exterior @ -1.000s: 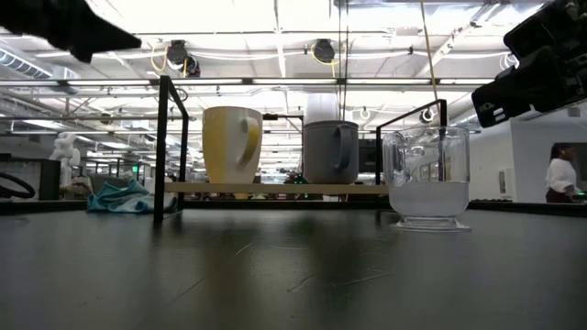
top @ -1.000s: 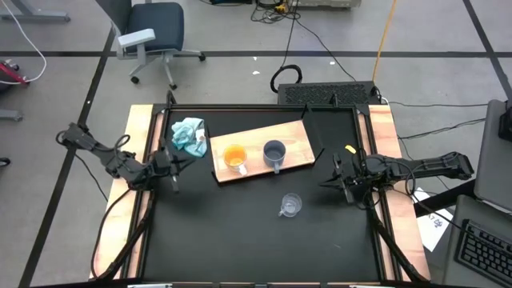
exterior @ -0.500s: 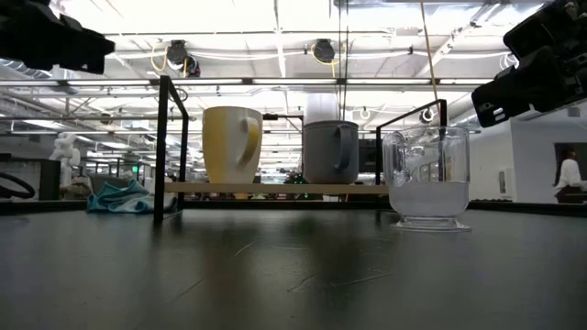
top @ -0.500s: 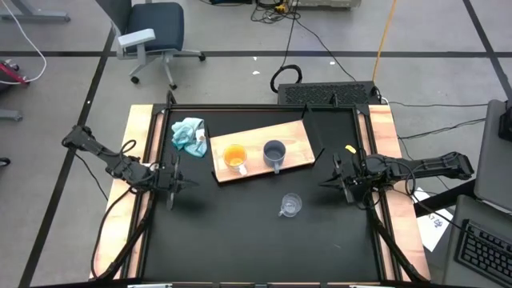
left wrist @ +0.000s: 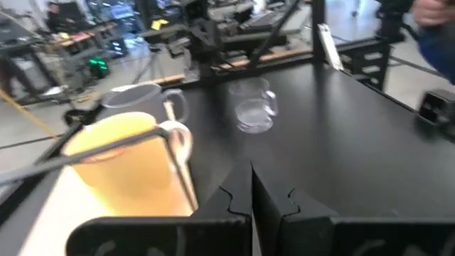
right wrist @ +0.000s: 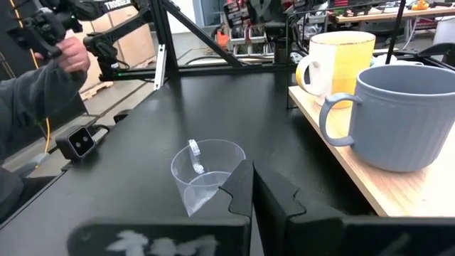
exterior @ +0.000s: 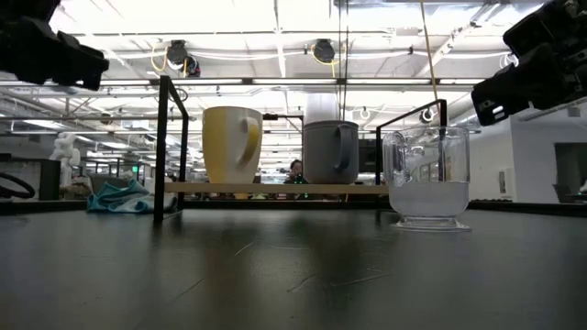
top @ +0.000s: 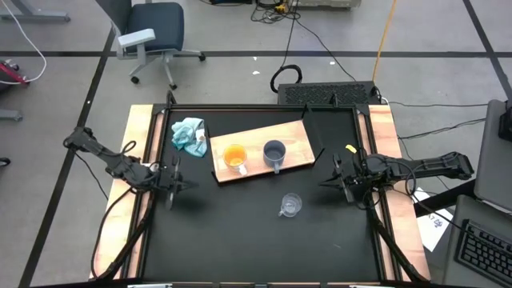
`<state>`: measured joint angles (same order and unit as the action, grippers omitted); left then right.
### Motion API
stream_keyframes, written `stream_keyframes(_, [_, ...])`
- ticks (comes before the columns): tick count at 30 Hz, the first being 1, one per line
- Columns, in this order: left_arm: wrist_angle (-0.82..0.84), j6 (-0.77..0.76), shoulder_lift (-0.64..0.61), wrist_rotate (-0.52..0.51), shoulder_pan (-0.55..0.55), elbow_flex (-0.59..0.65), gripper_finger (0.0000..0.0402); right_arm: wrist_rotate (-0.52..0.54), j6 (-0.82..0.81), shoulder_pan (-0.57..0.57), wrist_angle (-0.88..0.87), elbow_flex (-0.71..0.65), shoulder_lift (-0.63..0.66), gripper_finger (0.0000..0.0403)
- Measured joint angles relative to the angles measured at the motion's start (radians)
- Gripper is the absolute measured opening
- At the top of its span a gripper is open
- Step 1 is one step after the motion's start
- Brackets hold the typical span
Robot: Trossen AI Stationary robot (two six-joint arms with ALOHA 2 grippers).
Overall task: Stack small to large cups/mugs on shelf
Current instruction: Put the transparent mug on the shelf
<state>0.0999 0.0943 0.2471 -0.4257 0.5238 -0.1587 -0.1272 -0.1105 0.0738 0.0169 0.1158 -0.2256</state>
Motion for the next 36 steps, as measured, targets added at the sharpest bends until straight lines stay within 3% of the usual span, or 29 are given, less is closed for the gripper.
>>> stream_keyframes(13, [-0.179,-0.063,0.0,0.157,0.0,0.142,0.0,0.0,0.001,0.0,0.01,0.0,0.0,0.0])
stream_keyframes(20, [-0.27,0.016,0.001,0.231,0.0,0.149,0.0,0.0,0.0,0.0,0.011,0.0,0.0,0.0])
stream_keyframes(26, [-0.233,0.089,0.0,0.159,-0.001,0.149,0.0,0.0,-0.001,0.0,0.018,0.0,0.0,0.0])
stream_keyframes(36, [-0.348,0.16,0.0,0.196,0.0,0.149,0.0,0.0,-0.011,0.0,0.021,0.0,0.0,0.0])
